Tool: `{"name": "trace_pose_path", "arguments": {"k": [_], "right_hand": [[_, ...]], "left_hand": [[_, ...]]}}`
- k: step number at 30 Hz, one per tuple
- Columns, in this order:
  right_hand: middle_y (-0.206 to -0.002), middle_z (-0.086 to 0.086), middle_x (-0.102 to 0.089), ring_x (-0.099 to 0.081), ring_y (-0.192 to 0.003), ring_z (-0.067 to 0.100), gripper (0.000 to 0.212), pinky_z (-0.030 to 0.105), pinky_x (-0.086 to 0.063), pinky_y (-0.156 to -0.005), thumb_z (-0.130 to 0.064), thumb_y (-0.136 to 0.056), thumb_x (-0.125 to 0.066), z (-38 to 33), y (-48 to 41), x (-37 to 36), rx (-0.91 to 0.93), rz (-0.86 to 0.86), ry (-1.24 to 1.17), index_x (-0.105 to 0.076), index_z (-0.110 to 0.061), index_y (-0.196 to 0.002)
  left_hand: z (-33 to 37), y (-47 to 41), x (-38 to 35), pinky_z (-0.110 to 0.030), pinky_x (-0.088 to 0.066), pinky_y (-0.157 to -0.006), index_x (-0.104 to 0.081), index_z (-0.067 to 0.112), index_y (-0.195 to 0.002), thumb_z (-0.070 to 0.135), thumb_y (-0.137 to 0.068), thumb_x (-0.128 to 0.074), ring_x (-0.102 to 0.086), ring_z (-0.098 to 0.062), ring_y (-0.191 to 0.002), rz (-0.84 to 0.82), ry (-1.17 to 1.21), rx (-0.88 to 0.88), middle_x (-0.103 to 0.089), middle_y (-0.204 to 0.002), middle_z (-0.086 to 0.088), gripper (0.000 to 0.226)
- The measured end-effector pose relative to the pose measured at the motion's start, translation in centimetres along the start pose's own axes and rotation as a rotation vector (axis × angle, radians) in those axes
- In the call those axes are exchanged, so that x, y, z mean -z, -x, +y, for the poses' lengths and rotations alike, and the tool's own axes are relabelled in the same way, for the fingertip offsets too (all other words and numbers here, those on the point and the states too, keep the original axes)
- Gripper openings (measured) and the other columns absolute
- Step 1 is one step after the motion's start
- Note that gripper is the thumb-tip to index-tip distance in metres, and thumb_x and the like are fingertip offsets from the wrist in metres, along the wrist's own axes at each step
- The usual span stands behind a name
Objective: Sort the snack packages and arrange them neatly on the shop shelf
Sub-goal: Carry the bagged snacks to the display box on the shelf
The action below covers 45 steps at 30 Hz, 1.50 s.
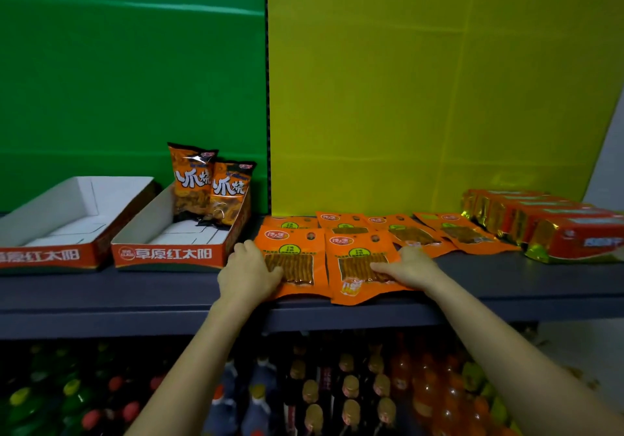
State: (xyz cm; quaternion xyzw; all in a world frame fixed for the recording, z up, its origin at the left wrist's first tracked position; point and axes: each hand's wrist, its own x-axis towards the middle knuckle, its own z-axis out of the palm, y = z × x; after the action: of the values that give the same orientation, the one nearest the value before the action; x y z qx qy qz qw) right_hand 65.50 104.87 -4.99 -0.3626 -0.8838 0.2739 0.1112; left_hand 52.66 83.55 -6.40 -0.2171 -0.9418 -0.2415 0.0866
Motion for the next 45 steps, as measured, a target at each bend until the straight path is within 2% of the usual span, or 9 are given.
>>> {"name": "trace_pose_path", "arguments": {"k": [2,5,12,17,25,30,33,37,45], "right_hand": [[-0.129,0.011,-0.054,-0.050,-0.122,0.031,0.069,0.037,-0.045,-0.090,-0.059,-0.080,-0.059,0.0,0.4,0.2,-0.016,0.023,0.168,-0.048,-0.007,-0.124],[-0.142,0.012,-0.042,-0.044,-0.129,0.031,0.079,0.042,-0.043,-0.096,-0.058,-0.082,-0.056,-0.3,1.4,0.7,0.033,0.151,0.313,-0.033,-0.007,-0.138],[-0.120,0.001,-0.059,-0.052,-0.118,0.023,0.040,0.036,-0.044,-0.092,-0.044,-0.089,-0.052,-6.6,3.6,-0.5,0.478,0.229,0.305,-0.053,-0.019,-0.120],[-0.121,-0.005,-0.060,-0.050,-0.119,0.019,0.032,0.035,-0.044,-0.090,-0.041,-0.089,-0.051,-14.5,6.6,-4.8,0.803,0.188,0.292,-0.055,-0.027,-0.118],[-0.126,-0.005,-0.057,-0.050,-0.118,0.019,0.036,0.034,-0.045,-0.091,-0.041,-0.090,-0.050,-27.7,11.9,-14.4,1.165,0.029,0.196,-0.052,-0.028,-0.123],[-0.130,-0.006,-0.056,-0.050,-0.121,0.017,0.037,0.034,-0.044,-0.093,-0.040,-0.091,-0.050,-35.5,15.3,-20.7,1.263,-0.057,0.156,-0.052,-0.027,-0.125],[-0.128,-0.006,-0.057,-0.051,-0.119,0.017,0.038,0.035,-0.047,-0.091,-0.040,-0.091,-0.050,-40.2,17.2,-24.8,1.288,-0.103,0.146,-0.051,-0.026,-0.126],[-0.128,-0.007,-0.056,-0.050,-0.120,0.016,0.039,0.036,-0.047,-0.090,-0.042,-0.092,-0.048,-47.1,19.6,-29.8,1.311,-0.131,0.129,-0.049,-0.028,-0.127],[-0.128,-0.008,-0.056,-0.050,-0.119,0.016,0.037,0.034,-0.045,-0.089,-0.041,-0.091,-0.050,-59.6,23.8,-37.9,1.346,-0.220,0.080,-0.051,-0.028,-0.127]], "left_hand": [[0.0,0.2,0.1,-0.037,-0.044,-0.091,-0.036,0.008,-0.127,0.045,-0.086,-0.057,-0.046,-0.026,-0.120,0.066,-0.083,-0.050,-0.045,-0.130,-0.010,0.059],[-0.1,0.4,0.6,-0.034,-0.043,-0.089,-0.042,0.011,-0.123,0.044,-0.088,-0.053,-0.048,-0.024,-0.116,0.184,-0.119,-0.171,-0.051,-0.125,-0.007,0.050],[-3.4,0.7,4.7,-0.034,-0.041,-0.073,-0.061,0.009,-0.100,0.033,-0.087,-0.056,-0.061,-0.030,-0.093,0.420,-0.156,-0.366,-0.068,-0.099,-0.010,0.028],[-8.9,1.8,8.7,-0.032,-0.041,-0.074,-0.062,0.015,-0.108,0.036,-0.088,-0.054,-0.062,-0.027,-0.099,0.449,-0.192,-0.266,-0.068,-0.106,-0.004,0.030],[-23.3,5.3,15.1,-0.038,-0.049,-0.067,-0.064,0.011,-0.087,0.040,-0.076,-0.044,-0.065,-0.032,-0.087,0.464,-0.342,-0.003,-0.070,-0.088,-0.008,0.037],[-32.8,7.2,19.0,-0.034,-0.047,-0.074,-0.060,0.014,-0.106,0.037,-0.089,-0.051,-0.061,-0.024,-0.102,0.481,-0.403,0.090,-0.067,-0.106,-0.002,0.030],[-38.7,8.1,21.9,-0.029,-0.045,-0.066,-0.059,0.015,-0.110,0.038,-0.091,-0.048,-0.062,-0.020,-0.099,0.460,-0.450,0.134,-0.066,-0.107,0.001,0.031],[-46.3,9.0,25.2,-0.023,-0.027,-0.048,-0.058,0.012,-0.095,0.038,-0.089,-0.050,-0.063,-0.024,-0.090,0.465,-0.491,0.170,-0.066,-0.093,-0.003,0.028],[-59.0,10.6,31.3,-0.031,-0.044,-0.064,-0.058,0.015,-0.096,0.047,-0.087,-0.040,-0.063,-0.023,-0.095,0.438,-0.579,0.328,-0.066,-0.096,-0.001,0.038]]}}
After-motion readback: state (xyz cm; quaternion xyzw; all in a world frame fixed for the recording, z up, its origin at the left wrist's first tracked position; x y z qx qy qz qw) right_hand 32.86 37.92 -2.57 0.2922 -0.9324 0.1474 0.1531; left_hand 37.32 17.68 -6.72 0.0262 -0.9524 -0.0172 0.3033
